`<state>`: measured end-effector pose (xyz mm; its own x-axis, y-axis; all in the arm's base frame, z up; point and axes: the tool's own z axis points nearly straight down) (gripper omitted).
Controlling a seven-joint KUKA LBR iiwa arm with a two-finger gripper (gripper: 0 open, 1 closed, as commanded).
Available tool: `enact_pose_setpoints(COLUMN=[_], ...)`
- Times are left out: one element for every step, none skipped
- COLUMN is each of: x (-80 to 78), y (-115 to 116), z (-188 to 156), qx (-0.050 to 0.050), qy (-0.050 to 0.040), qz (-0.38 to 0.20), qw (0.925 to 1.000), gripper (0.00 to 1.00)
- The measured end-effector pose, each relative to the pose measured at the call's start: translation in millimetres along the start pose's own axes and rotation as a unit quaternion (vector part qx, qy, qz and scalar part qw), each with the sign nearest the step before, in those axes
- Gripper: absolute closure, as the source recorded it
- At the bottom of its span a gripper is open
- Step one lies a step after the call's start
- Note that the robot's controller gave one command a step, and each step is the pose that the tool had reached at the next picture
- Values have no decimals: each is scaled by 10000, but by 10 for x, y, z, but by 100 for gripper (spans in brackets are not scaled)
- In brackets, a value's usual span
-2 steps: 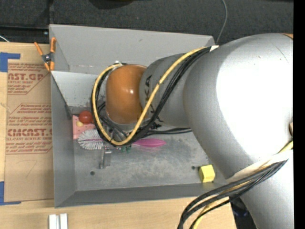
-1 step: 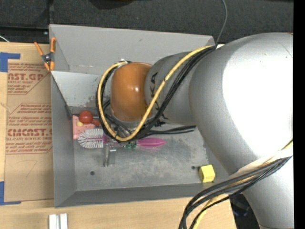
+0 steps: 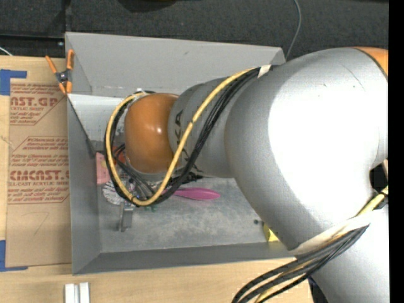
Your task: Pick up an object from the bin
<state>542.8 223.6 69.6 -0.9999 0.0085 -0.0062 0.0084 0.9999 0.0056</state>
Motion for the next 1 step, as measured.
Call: enact_pose_setpoints(x=[-217], y=[-396], z=[-1], qx=[14], qy=[3], qz=[-322], qw=[9995], gripper=[100])
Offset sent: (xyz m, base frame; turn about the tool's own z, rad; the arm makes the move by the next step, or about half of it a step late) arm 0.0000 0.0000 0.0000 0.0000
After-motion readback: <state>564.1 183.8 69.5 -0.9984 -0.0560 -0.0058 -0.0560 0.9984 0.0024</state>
